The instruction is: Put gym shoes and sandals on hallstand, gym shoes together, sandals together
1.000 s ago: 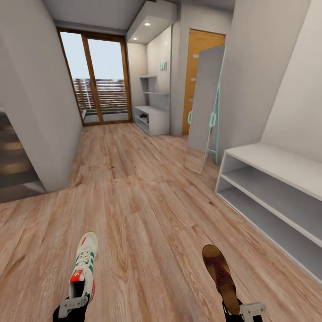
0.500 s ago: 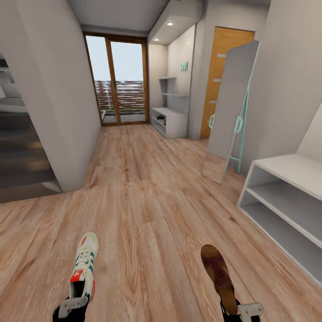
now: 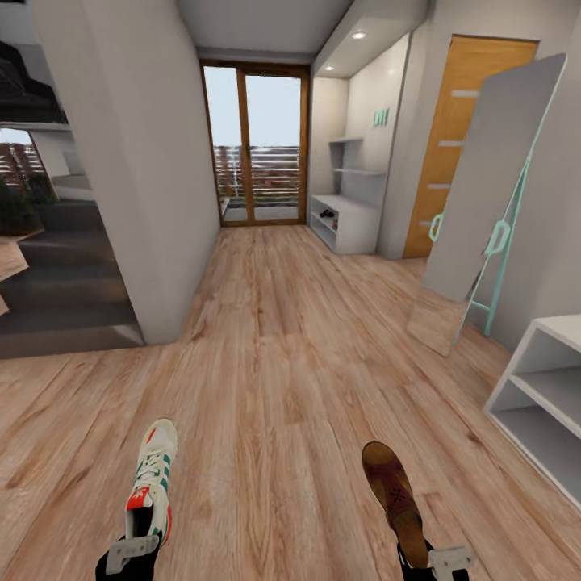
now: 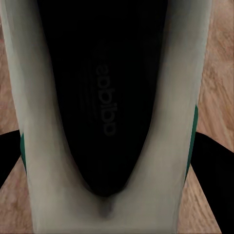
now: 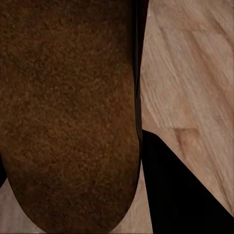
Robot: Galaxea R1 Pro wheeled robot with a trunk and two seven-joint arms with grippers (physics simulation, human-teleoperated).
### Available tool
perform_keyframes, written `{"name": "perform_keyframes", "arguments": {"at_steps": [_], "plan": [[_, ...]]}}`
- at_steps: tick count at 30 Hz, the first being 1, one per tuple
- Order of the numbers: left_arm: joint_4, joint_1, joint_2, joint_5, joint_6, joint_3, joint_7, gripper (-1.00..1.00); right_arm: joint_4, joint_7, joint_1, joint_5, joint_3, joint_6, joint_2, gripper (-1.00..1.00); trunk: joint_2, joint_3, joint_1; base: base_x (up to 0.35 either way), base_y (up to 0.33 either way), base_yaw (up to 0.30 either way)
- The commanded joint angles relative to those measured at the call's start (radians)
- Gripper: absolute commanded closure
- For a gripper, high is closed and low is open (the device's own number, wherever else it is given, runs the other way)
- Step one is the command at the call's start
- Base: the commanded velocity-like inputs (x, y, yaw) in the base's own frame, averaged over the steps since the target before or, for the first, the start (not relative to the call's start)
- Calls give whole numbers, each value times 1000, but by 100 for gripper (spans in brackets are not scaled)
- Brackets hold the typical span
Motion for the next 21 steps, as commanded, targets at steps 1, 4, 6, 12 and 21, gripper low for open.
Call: {"name": "perform_keyframes", "arguments": {"at_steps": [1, 4, 6, 12, 21], "plan": [[1, -1, -1, -5, -3, 9, -9, 100, 0, -6, 0, 0, 5, -2, -1, 100, 0, -1, 0, 340, 0, 279], [1, -1, -1, -5, -3, 9, -9, 100, 0, -6, 0, 0, 5, -2, -1, 100, 0, -1, 0, 340, 0, 258], [1, -1, -1, -5, -3, 9, -9, 100, 0, -6, 0, 0, 5, -2, -1, 100, 0, -1, 0, 340, 0, 189], [1, -1, -3, -5, -3, 9, -9, 100, 0, -6, 0, 1, 5, -2, -1, 100, 0, -1, 0, 340, 0, 54], [18, -1, -3, -5, -3, 9, -9, 100, 0, -6, 0, 2, 5, -2, -1, 100, 0, -1, 0, 340, 0, 3]]}}
